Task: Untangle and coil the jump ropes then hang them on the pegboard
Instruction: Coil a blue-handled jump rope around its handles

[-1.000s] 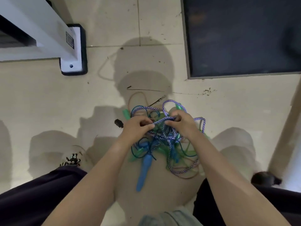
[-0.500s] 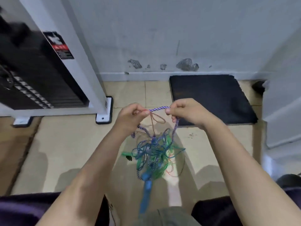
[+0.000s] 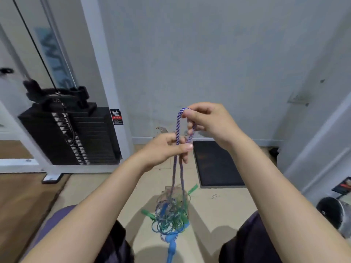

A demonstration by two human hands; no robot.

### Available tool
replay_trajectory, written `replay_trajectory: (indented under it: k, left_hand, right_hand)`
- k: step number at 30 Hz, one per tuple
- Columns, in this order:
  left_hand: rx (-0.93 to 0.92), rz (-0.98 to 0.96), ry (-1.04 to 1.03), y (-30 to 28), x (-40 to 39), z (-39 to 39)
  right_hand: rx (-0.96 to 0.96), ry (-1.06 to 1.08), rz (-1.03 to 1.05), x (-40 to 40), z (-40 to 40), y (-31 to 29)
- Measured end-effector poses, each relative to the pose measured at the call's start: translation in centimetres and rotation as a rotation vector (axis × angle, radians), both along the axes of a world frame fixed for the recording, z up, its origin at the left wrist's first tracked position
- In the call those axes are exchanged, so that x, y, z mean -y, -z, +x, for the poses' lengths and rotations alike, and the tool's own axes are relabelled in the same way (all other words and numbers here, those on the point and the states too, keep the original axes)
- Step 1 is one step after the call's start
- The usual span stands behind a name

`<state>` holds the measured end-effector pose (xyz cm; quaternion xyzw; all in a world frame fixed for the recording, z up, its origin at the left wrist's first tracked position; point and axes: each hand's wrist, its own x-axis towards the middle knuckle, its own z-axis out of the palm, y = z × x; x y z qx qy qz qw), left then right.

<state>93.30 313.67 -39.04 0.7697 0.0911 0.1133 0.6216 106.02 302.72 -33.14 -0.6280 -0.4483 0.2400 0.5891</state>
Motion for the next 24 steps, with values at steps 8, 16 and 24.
replay_trajectory:
  k: [8,16,24]
  left_hand:
    - [-0.207,0.173,-0.145,1.7,-4.9,-1.6]
    - [-0.124,0.002,-0.260,6.7,-5.3,3.0]
    - [-0.150,-0.060,-0.089,8.8,-4.9,5.5]
  right_hand:
    - [0.019,0.397,-0.120,0.9,5.8,3.9]
    - [0.227,0.331,-0.246,-1.8,9.3,10.3]
    - [0.173,-0.199,-0.441,-4.0,5.9,13.9]
